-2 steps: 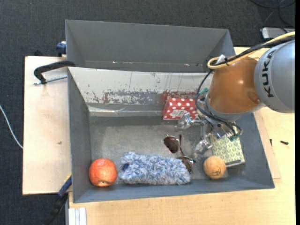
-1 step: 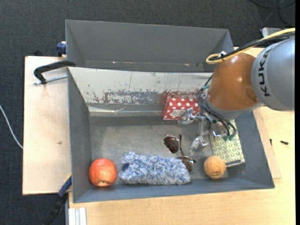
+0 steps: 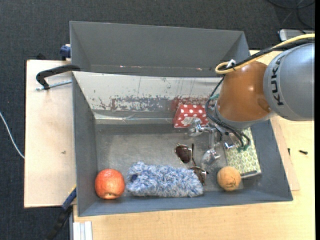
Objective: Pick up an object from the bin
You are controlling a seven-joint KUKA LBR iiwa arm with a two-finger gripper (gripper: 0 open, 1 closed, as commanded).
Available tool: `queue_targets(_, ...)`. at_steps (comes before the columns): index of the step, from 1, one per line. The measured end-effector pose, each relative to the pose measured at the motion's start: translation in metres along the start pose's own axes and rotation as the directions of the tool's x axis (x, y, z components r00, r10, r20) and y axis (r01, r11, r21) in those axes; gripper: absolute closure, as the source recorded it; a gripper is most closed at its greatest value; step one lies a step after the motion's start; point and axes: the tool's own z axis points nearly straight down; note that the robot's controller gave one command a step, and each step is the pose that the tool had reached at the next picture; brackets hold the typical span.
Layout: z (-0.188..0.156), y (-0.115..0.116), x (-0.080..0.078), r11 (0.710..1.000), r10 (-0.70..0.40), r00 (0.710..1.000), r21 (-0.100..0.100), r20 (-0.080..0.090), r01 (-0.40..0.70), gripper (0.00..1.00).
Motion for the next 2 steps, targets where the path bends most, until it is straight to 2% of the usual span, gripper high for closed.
queue_targets(1,0.0084,0.0085,0.0265,0.881,-0.473,0.881,-0.001,0.001,0.473,1.0)
queue_targets(2,0.0075,0.0087,0.025,0.881,-0.474,0.881,0.001,0.005,0.474,0.0)
